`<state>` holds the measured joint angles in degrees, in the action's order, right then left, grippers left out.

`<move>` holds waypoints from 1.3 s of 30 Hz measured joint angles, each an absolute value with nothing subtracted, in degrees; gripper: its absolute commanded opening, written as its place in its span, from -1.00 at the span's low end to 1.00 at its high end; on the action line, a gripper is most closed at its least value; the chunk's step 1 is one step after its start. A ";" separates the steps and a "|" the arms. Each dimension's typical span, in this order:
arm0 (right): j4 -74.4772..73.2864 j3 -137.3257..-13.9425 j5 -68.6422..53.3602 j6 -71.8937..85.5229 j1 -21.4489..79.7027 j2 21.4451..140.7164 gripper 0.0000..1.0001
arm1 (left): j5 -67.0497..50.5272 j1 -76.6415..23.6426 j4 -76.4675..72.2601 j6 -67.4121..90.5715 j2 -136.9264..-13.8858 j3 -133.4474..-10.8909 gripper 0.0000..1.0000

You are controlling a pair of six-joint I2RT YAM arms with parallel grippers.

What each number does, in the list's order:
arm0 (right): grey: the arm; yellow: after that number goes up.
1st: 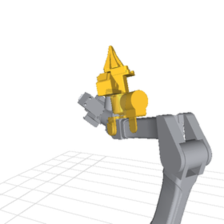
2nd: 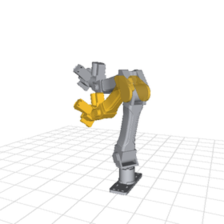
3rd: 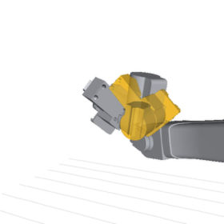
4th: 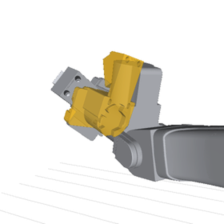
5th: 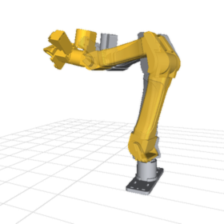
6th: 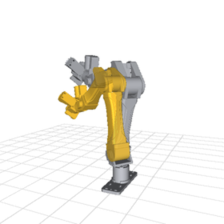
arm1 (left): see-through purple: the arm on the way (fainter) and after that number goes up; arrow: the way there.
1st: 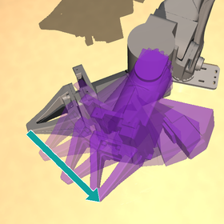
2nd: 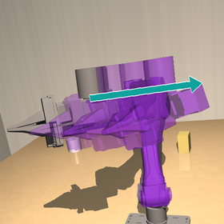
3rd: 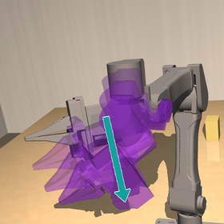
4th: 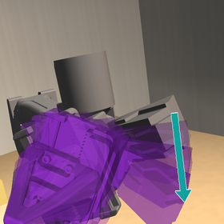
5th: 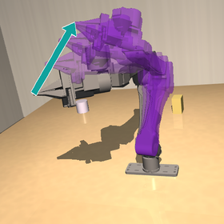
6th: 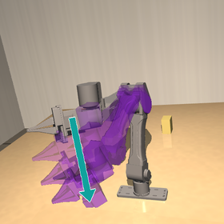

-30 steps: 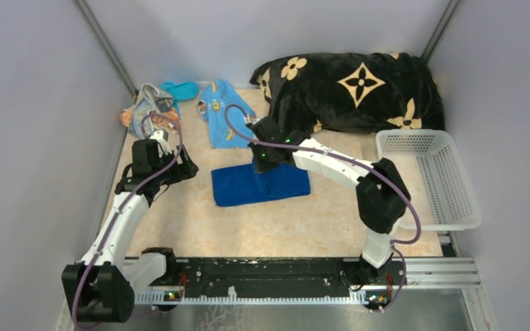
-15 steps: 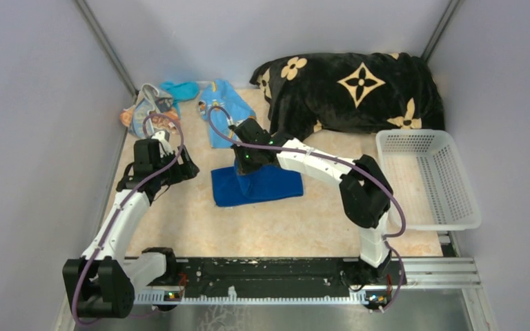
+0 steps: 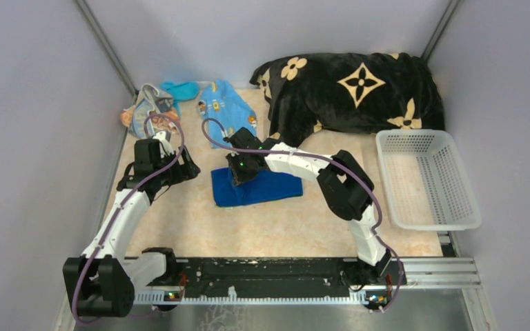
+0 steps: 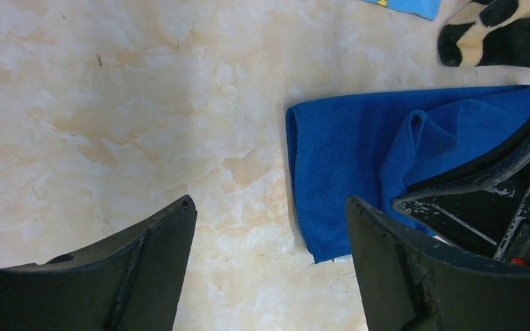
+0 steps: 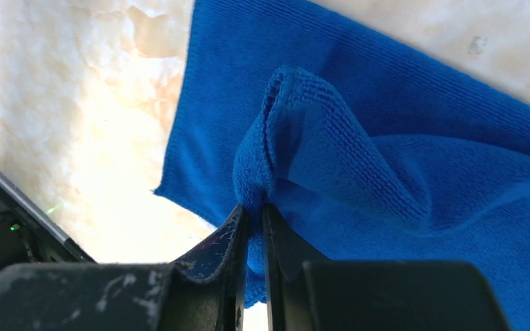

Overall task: Roll the towels
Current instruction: Fold the towel at the center of the board.

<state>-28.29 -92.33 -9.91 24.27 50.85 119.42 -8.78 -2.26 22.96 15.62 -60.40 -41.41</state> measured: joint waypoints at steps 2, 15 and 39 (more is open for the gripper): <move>-27.66 -92.33 -11.16 24.29 50.98 119.42 -0.65 | -9.08 -2.26 22.94 15.62 -60.45 -41.41 0.69; -24.49 -85.67 -19.92 22.59 50.54 111.15 -0.12 | -14.83 -2.26 22.39 16.75 -61.21 -41.21 0.52; -9.76 -49.50 -13.58 23.14 30.81 81.28 0.30 | -21.23 -12.27 2.59 32.18 -82.21 -36.38 0.01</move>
<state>-9.76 -49.50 -13.58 23.14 30.81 81.28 -21.23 -12.27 2.59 32.18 -82.21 -36.38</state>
